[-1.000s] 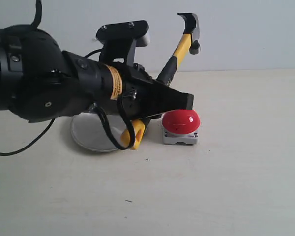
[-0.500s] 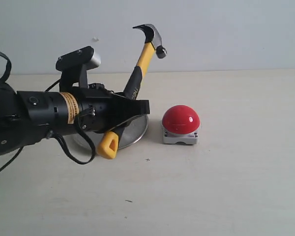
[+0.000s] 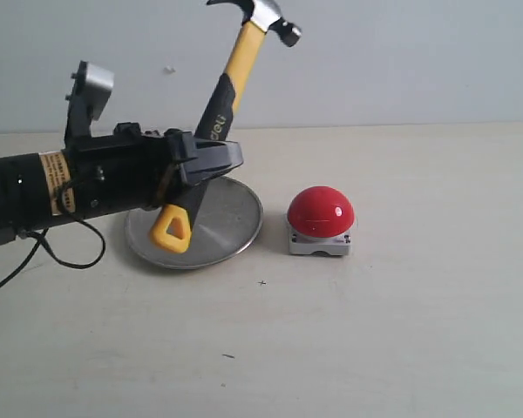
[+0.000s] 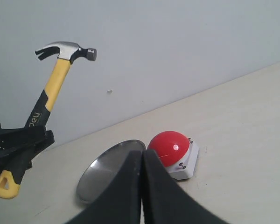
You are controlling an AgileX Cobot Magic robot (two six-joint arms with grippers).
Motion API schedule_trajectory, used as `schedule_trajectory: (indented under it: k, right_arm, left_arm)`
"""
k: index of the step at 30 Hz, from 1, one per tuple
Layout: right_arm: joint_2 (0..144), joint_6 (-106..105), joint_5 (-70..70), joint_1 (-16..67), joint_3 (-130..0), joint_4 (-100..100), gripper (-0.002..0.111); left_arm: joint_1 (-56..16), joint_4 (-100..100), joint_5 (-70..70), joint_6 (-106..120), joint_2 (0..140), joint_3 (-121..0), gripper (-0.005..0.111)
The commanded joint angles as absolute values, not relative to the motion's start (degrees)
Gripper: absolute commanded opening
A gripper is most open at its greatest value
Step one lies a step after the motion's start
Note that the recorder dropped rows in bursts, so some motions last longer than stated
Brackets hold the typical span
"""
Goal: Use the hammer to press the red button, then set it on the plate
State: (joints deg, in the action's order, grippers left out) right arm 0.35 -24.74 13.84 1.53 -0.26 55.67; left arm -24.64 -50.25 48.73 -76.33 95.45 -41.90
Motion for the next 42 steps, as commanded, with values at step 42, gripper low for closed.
schedule_trajectory:
  k: [42]
  right_arm:
    - [0.0,-25.0,13.6,1.3,0.0,55.5,0.0]
  left_arm:
    - [-11.9,-52.1,70.0,-76.7,114.5,-43.5,0.0]
